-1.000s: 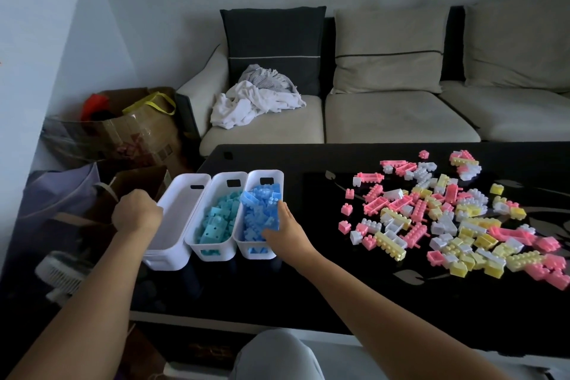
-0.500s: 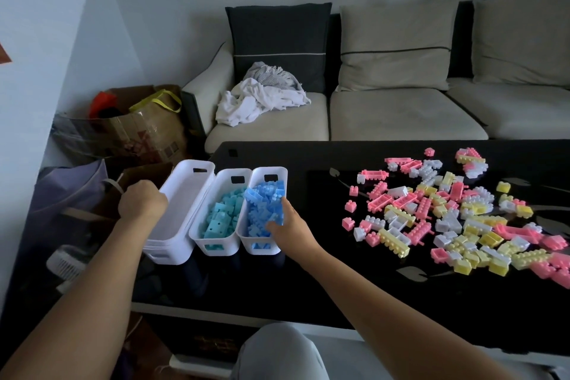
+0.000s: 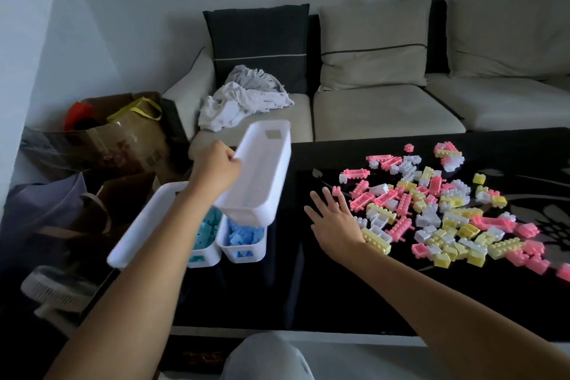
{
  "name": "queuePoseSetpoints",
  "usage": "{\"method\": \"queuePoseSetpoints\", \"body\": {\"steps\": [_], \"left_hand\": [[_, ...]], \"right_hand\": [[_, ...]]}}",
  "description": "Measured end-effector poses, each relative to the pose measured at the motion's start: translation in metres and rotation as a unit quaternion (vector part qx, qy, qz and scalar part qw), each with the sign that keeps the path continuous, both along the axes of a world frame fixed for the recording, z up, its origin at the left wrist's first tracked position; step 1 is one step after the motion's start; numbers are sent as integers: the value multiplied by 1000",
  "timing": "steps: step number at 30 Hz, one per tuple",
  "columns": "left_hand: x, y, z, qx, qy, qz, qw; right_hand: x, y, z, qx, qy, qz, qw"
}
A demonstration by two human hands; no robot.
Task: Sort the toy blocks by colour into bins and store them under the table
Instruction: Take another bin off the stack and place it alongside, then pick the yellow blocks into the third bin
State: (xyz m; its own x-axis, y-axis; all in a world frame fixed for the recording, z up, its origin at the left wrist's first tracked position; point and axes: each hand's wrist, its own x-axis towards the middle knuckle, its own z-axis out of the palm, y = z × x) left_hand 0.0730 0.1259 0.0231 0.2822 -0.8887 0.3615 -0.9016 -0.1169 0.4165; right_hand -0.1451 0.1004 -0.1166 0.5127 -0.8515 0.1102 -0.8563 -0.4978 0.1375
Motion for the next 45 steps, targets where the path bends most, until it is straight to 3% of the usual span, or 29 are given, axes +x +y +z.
{"method": "queuePoseSetpoints", "body": {"steps": [8,15,20,23,25,27,33,37,41,45], "left_hand": [[-74,-37,-66,120,-49,-24,991],[-91,-33,-80,186,-166,37,968],[-112,-20,-75,106,-193,-21,975],[-143,-11,-78,8,-77,-189,979],[-171,3,-82,29,-24,-296,955],[-198,12,-96,80,-30,-356,931],[-222,5,-142,119,-99,-341,927],[-224,-3,-146,112,-104,-331,931],[-233,-5,-146,51,-128,-295,946],[-239,-4,-148,26,-152,-347,925]], "right_hand": [[-47,-14,-9,47,-22,-43,998],[-106,-13,7,80,-5,11,997],[-165,1,39,130,-235,-51,962],[-199,15,50,83,-268,-115,953],[-213,29,48,83,-283,-151,944],[-222,46,42,99,-278,-172,940],[-230,80,10,47,-213,-232,948],[-227,81,-6,19,-241,-222,944],[-217,76,-15,-28,-243,-210,947],[-213,71,-20,-74,-218,-190,954]]}}
